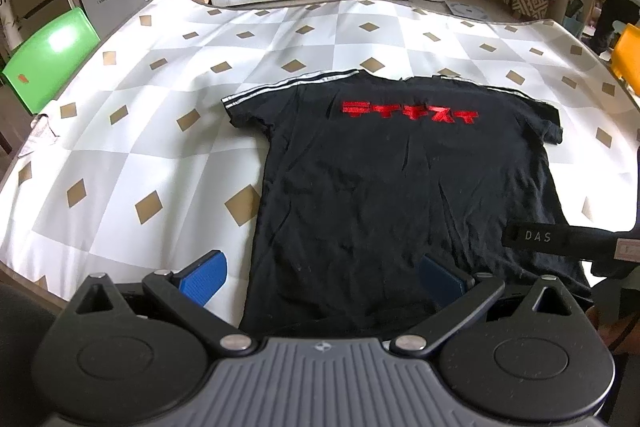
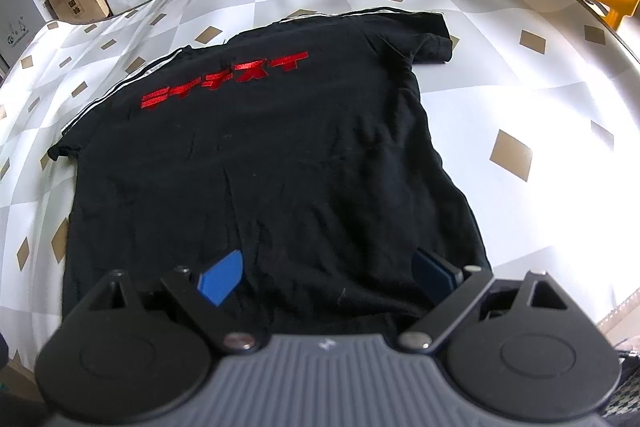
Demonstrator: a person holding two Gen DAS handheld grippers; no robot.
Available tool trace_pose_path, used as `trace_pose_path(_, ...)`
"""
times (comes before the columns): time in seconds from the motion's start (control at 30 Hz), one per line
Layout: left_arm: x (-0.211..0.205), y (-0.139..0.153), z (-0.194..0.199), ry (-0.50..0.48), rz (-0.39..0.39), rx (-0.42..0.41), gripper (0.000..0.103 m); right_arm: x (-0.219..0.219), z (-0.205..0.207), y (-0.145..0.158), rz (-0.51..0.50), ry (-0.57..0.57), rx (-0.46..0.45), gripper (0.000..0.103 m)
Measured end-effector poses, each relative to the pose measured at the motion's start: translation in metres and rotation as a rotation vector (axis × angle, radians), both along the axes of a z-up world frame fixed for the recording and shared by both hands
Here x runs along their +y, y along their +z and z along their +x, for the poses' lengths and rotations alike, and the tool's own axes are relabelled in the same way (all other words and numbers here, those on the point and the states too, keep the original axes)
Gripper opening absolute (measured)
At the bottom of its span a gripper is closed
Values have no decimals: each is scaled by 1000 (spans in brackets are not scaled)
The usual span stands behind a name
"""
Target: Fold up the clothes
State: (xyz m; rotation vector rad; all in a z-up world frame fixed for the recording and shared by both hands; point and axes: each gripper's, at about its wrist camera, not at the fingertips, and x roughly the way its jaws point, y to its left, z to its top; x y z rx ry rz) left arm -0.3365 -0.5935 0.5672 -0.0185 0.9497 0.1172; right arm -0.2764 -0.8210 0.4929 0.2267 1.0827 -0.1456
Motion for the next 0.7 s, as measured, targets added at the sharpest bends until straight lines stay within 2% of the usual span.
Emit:
trace_pose_path(0.43,-4,14,-9,1,-4,-26,103,0,-5,2,-3,2,2,92)
trace_pose_path(0.7,-3,-7,-8,4,-9,34,103,-4,-8,0,10,-12,9,92)
